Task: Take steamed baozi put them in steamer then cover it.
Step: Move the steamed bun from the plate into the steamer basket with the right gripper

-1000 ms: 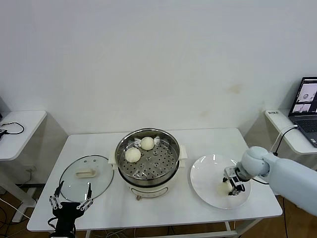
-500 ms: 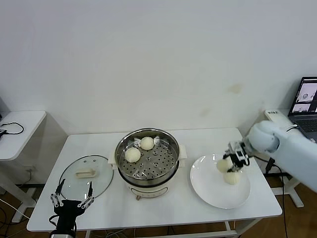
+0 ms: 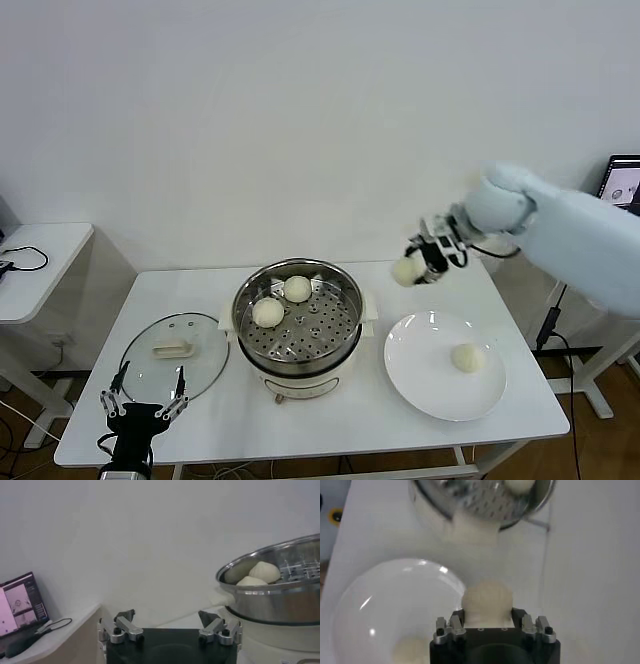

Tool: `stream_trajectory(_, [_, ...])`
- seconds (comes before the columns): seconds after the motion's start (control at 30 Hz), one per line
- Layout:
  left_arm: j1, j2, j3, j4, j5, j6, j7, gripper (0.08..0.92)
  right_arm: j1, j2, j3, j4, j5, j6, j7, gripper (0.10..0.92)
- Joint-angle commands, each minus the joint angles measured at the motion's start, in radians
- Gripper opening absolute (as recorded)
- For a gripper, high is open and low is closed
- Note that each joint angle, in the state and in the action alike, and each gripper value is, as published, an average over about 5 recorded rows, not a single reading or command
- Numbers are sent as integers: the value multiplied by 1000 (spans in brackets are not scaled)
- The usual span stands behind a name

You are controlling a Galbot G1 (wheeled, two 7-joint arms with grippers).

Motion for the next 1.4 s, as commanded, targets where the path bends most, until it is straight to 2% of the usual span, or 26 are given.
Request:
stream_trajectory(0.03, [-2, 0, -1, 4, 0, 1, 0, 823, 129, 258, -115, -6, 107, -6, 55, 585])
stream_trajectory(0.27, [-1, 2, -9, 4, -4, 3, 1, 823, 42, 379, -174, -54, 98, 132, 75, 585])
stream_trajectory(0.7, [-8, -8, -26, 8, -13, 2, -1, 823, -93, 444, -234, -97, -141, 350, 130, 585])
stream_trajectory(1.13, [-11, -17, -30, 12, -16, -1, -3, 823, -87, 464, -248, -104, -183, 441, 126, 590])
stream_trajectory(1.23, [-12, -18, -28, 13, -16, -1, -3, 823, -82, 462, -248, -102, -183, 451, 125, 610])
stream_trajectory(1.4, [-13, -18, -27, 13, -16, -2, -3, 823, -59, 446, -232, -93, -169, 454, 124, 720])
